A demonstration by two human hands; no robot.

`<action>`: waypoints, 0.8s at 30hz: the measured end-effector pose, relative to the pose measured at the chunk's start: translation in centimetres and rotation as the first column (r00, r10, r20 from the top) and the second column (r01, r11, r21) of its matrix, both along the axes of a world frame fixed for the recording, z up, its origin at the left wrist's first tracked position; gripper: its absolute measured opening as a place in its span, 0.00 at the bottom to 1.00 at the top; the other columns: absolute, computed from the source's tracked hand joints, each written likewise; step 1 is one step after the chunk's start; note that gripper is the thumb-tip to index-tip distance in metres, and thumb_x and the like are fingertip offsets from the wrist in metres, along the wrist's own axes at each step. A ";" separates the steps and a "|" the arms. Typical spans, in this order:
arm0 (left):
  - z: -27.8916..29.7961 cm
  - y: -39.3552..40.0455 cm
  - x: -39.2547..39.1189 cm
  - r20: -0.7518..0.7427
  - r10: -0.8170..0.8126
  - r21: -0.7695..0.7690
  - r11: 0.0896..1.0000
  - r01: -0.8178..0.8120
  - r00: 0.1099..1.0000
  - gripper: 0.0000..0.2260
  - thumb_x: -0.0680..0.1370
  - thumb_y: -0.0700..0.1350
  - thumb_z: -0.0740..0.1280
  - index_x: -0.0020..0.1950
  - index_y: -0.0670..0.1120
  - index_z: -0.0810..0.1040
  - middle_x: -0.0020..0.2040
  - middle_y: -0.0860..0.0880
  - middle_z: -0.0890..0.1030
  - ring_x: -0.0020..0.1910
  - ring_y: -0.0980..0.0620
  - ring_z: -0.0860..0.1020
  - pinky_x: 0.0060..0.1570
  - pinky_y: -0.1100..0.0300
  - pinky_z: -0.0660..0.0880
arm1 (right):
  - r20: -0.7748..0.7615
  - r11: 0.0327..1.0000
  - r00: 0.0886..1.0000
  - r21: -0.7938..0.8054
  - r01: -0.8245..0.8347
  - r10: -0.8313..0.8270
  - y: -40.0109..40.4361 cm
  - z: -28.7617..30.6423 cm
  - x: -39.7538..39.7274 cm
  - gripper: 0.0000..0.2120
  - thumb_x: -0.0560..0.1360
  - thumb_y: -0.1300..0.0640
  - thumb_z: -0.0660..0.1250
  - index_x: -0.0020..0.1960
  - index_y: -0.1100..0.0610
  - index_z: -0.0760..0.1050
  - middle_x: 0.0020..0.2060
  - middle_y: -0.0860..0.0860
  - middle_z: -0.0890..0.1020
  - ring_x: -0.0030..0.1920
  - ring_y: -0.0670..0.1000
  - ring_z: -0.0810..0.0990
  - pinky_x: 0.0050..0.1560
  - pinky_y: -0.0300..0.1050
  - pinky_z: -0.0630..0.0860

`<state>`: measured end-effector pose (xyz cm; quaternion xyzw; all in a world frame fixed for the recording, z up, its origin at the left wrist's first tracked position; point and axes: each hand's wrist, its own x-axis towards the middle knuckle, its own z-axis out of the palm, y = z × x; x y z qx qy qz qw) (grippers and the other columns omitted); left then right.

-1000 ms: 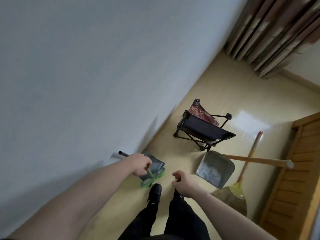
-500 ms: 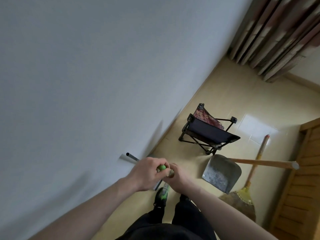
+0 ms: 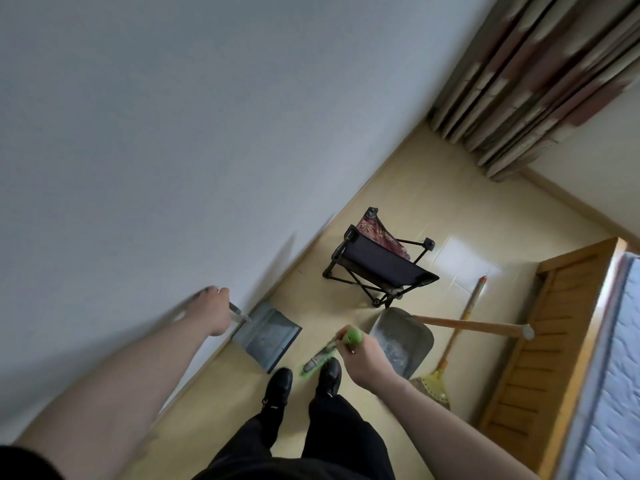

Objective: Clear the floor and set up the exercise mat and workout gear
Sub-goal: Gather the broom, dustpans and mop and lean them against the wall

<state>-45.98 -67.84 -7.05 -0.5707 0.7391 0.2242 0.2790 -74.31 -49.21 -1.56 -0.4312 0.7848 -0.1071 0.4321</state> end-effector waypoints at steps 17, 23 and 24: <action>-1.8 12.8 -0.7 -0.153 0.474 -0.112 0.864 -0.492 0.867 0.16 0.82 0.37 0.58 0.61 0.50 0.82 0.60 0.47 0.82 0.54 0.46 0.81 0.48 0.57 0.75 | 0.099 0.967 0.965 -0.105 -0.234 0.244 -0.4 0.7 -3.3 0.08 0.81 0.54 0.66 0.45 0.42 0.74 0.37 0.43 0.81 0.36 0.40 0.76 0.37 0.35 0.71; 0.9 22.8 1.9 -0.145 0.597 -0.175 0.770 -0.614 0.789 0.25 0.79 0.32 0.56 0.67 0.55 0.79 0.68 0.51 0.78 0.59 0.51 0.79 0.51 0.61 0.75 | 0.095 0.908 0.912 -0.180 -0.379 0.399 -0.3 2.9 -3.2 0.10 0.81 0.55 0.67 0.44 0.42 0.74 0.40 0.47 0.83 0.41 0.47 0.80 0.43 0.43 0.77; 1.6 24.6 2.4 -0.153 0.593 -0.186 0.768 -0.613 0.790 0.24 0.80 0.33 0.56 0.68 0.55 0.78 0.68 0.51 0.77 0.61 0.51 0.79 0.55 0.60 0.75 | 0.092 0.895 0.900 -0.193 -0.403 0.425 -0.3 3.6 -2.6 0.11 0.81 0.56 0.67 0.43 0.41 0.74 0.40 0.46 0.83 0.41 0.46 0.81 0.43 0.41 0.77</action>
